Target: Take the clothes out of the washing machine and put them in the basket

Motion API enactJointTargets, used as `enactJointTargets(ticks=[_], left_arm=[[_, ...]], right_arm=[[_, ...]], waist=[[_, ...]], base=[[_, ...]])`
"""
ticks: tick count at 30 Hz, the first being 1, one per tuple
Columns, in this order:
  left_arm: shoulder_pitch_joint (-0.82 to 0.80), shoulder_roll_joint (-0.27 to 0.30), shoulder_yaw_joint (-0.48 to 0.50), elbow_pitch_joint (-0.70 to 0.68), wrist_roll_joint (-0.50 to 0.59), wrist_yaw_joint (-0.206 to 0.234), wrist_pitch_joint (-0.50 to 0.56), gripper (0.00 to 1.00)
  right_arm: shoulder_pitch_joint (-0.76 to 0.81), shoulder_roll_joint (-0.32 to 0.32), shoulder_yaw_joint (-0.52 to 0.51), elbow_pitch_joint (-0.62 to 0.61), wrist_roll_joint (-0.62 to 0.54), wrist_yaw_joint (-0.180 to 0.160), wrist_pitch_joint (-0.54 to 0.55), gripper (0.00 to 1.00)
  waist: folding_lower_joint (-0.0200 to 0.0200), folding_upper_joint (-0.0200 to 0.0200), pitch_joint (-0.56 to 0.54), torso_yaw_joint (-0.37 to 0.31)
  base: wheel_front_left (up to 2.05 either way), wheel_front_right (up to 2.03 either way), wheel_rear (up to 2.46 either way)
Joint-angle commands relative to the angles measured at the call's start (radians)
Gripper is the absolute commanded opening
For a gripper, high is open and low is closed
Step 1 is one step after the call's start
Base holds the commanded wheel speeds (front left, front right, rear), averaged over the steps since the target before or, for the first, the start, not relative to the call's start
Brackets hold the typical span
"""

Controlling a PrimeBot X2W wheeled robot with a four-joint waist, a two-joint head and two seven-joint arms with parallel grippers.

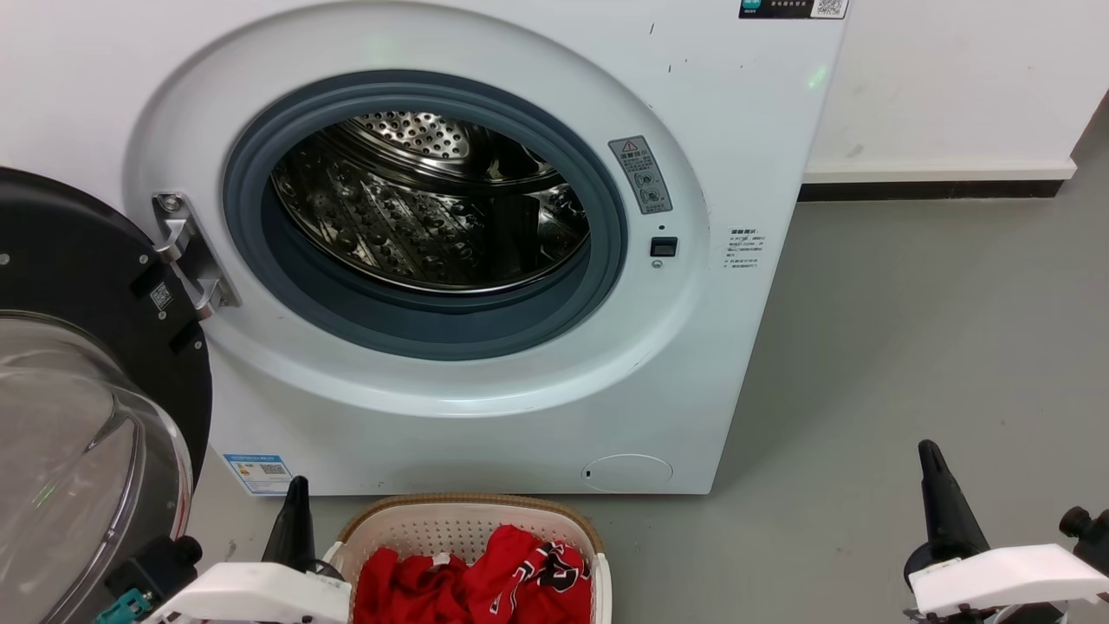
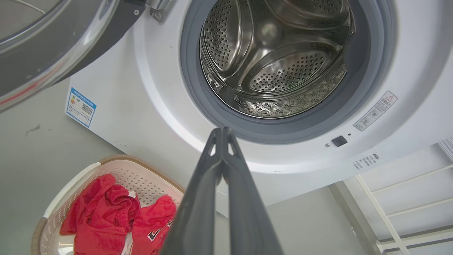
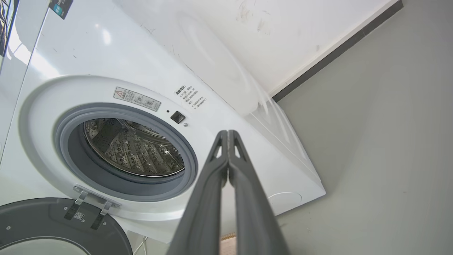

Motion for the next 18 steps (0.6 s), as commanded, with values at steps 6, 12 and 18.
enactJointTargets(ticks=[6, 12, 18], left_arm=[[-0.037, 0.001, 0.013, -0.004, -0.098, -0.018, 0.025, 0.00], [-0.049, -0.002, 0.021, 0.003, -0.186, -0.029, 0.046, 0.00], [-0.060, -0.003, 0.027, 0.008, -0.257, -0.039, 0.063, 0.00]], right_arm=[[-0.038, -0.007, -0.006, 0.000, 0.103, 0.000, 0.022, 0.00], [-0.052, -0.007, -0.009, 0.008, 0.193, 0.000, 0.044, 0.00], [-0.060, -0.007, -0.012, 0.015, 0.266, 0.000, 0.060, 0.00]], waist=[[0.0000, 0.0000, 0.002, 0.001], [0.0000, 0.0000, 0.004, 0.003], [0.0000, 0.0000, 0.006, 0.004]], base=[[0.00, 0.00, 0.00], [0.00, 0.00, 0.00], [0.00, 0.00, 0.00]])
